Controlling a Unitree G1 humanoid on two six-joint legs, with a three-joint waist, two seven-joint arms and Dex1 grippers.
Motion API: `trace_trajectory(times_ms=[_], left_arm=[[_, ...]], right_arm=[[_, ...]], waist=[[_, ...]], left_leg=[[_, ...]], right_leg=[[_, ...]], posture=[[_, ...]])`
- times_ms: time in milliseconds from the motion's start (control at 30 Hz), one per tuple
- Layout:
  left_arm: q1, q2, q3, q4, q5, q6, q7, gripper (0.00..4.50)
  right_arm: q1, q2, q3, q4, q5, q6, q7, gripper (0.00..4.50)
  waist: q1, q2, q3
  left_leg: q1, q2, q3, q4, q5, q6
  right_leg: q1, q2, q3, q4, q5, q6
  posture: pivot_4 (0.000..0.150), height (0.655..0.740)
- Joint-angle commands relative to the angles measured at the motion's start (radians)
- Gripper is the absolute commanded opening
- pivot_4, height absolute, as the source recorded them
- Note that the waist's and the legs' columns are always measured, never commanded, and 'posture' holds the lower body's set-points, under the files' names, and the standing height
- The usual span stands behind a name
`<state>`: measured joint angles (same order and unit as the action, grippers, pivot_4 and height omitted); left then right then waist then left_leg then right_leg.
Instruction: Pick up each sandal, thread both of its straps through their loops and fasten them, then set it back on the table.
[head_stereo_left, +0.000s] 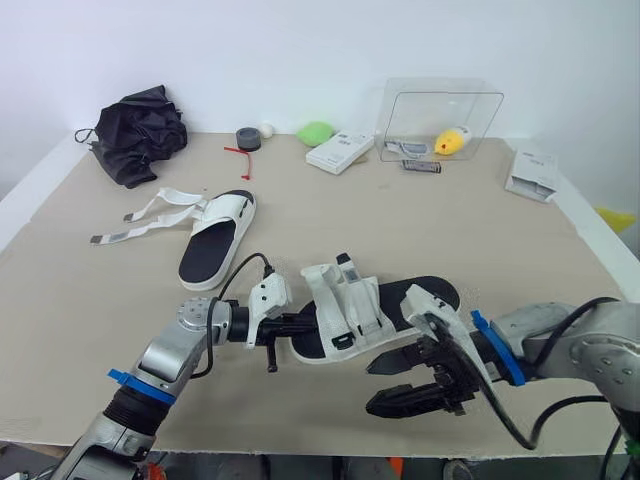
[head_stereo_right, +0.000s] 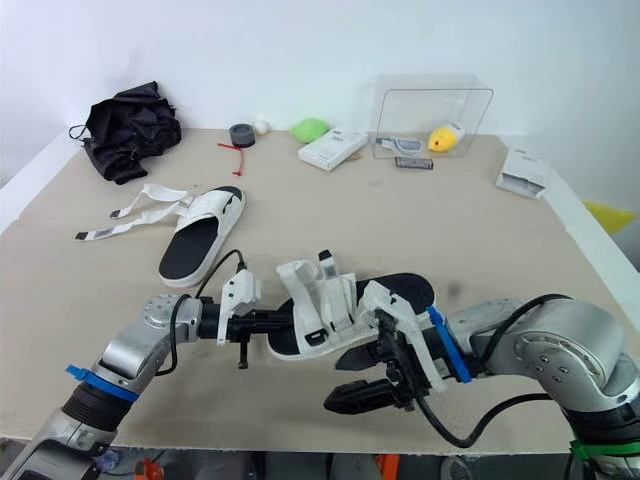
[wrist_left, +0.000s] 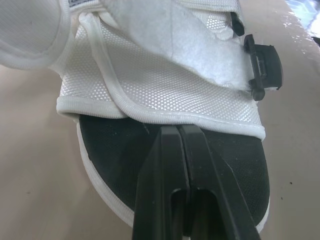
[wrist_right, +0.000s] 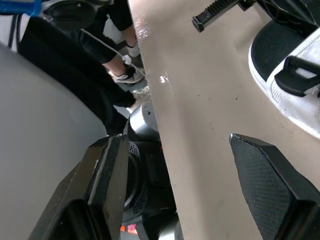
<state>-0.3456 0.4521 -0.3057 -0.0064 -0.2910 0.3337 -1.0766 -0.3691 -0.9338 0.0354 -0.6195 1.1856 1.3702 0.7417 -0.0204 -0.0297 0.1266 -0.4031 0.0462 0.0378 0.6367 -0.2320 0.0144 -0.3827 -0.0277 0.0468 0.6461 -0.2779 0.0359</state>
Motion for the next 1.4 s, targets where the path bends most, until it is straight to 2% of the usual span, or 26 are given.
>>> trace_trajectory(times_ms=[33, 233, 367, 567, 633, 1033, 1267, 1400], left_arm=[[0.042, 0.011, -0.074, 0.077, 0.051, 0.054, -0.016, 0.0], [0.044, 0.008, -0.073, 0.081, 0.054, 0.049, -0.019, 0.0], [0.042, 0.003, -0.073, 0.085, 0.057, 0.047, -0.02, 0.0], [0.044, 0.0, -0.074, 0.088, 0.059, 0.043, -0.017, 0.0], [0.048, 0.0, -0.074, 0.085, 0.059, 0.043, -0.016, 0.0], [0.063, -0.004, -0.08, 0.075, 0.058, 0.043, -0.005, 0.0], [0.063, -0.006, -0.083, 0.075, 0.058, 0.045, -0.002, 0.0], [0.07, -0.003, -0.081, 0.069, 0.056, 0.048, 0.001, 0.0]], right_arm=[[-0.015, 0.066, -0.021, 0.05, 0.046, 0.056, -0.135, 3.49], [-0.045, 0.141, -0.053, 0.166, 0.21, 0.158, -0.325, 3.49], [-0.1, 0.168, -0.044, 0.294, 0.359, 0.144, -0.487, 3.49], [-0.168, 0.078, 0.082, 0.396, 0.726, -0.011, -0.742, 3.49], [-0.182, 0.062, 0.118, 0.402, 0.78, -0.054, -0.789, 3.49], [-0.18, -0.023, 0.203, 0.348, 0.787, -0.117, -0.798, 3.49], [-0.151, 0.049, 0.21, 0.413, 0.787, -0.154, -0.883, 3.49], [-0.109, 0.049, 0.205, 0.382, 0.787, -0.158, -0.882, 3.49]], waist=[[0.0, 0.0, 0.0], [0.001, 0.0, 0.0], [0.001, 0.0, 0.0], [0.001, 0.0, 0.0], [0.001, 0.0, 0.0], [0.001, 0.001, 0.0], [0.001, 0.0, 0.0], [0.001, 0.001, -0.001]], left_leg=[[0.0, 0.0, 0.0, 0.0, 0.0, 0.0], [-0.003, 0.0, 0.0, 0.0, 0.0, 0.0], [-0.003, -0.001, -0.001, -0.001, 0.0, 0.0], [-0.003, -0.001, -0.001, 0.0, 0.0, 0.0], [-0.003, -0.001, -0.001, 0.0, 0.0, 0.0], [-0.003, 0.0, -0.001, 0.0, 0.0, 0.0], [-0.003, 0.0, -0.001, 0.0, 0.0, 0.0], [-0.002, 0.0, -0.001, 0.0, 0.0, 0.0]], right_leg=[[0.0, 0.0, 0.0, 0.0, 0.0, 0.0], [-0.001, 0.0, 0.0, 0.0, 0.001, -0.002], [-0.001, 0.0, 0.0, 0.0, 0.0, -0.002], [-0.001, 0.0, 0.0, 0.0, 0.0, -0.002], [-0.001, 0.0, 0.0, 0.0, 0.0, -0.002], [-0.001, 0.0, 0.0, 0.0, 0.0, -0.001], [0.0, 0.0, 0.001, 0.0, 0.001, -0.002], [0.0, 0.0, 0.001, 0.0, 0.001, -0.002]], posture=[[0.15, 0.74], [0.15, 0.74], [0.15, 0.74], [0.15, 0.74], [0.15, 0.74], [0.15, 0.74], [0.15, 0.74], [0.15, 0.74]])
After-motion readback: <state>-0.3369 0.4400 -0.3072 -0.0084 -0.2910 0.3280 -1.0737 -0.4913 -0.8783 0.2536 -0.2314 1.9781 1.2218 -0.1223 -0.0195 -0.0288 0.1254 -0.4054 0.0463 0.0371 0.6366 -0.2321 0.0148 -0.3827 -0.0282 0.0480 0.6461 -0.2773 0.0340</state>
